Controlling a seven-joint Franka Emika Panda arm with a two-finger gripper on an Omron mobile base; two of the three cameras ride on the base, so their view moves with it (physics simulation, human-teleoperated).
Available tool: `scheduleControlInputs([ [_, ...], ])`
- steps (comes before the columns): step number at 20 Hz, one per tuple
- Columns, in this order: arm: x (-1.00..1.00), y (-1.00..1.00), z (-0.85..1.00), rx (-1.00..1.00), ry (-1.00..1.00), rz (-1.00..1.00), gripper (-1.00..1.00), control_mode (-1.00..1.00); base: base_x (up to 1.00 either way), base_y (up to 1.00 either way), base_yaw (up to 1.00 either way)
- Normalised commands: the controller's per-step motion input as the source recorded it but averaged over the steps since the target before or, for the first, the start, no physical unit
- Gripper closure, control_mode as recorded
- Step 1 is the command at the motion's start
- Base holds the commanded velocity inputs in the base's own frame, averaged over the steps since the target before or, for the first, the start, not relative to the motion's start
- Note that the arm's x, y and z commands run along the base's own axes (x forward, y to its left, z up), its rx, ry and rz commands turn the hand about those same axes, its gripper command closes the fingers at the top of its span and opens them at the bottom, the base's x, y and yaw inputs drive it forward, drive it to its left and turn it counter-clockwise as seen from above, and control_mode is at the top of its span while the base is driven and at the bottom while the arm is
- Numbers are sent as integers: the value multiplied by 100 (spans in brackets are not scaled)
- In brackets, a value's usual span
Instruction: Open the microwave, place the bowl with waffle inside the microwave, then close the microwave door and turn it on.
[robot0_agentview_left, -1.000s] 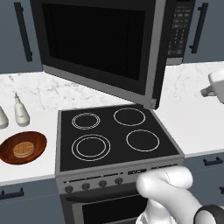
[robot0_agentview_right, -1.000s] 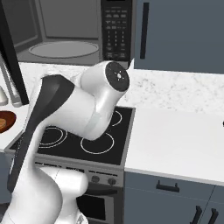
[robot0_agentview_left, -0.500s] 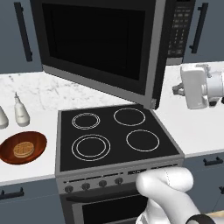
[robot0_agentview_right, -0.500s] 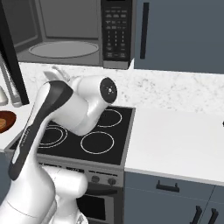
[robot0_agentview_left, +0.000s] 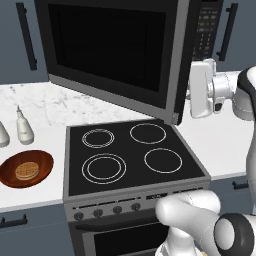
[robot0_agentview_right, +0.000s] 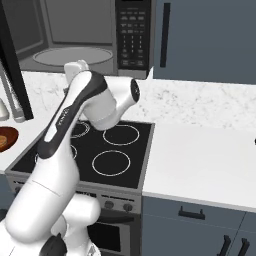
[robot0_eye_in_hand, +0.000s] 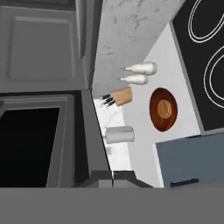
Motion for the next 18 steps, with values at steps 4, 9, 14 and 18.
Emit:
scheduleControlInputs([
  [4, 32, 35, 0, 32, 10, 4, 100, -100, 0, 0, 0],
  [9, 6, 20, 7, 31, 6, 6, 100, -100, 0, 0, 0],
  [14, -15, 8, 30, 24, 3, 7, 100, -100, 0, 0, 0],
  [18, -9, 50, 30, 3, 12, 4, 100, -100, 0, 0, 0],
])
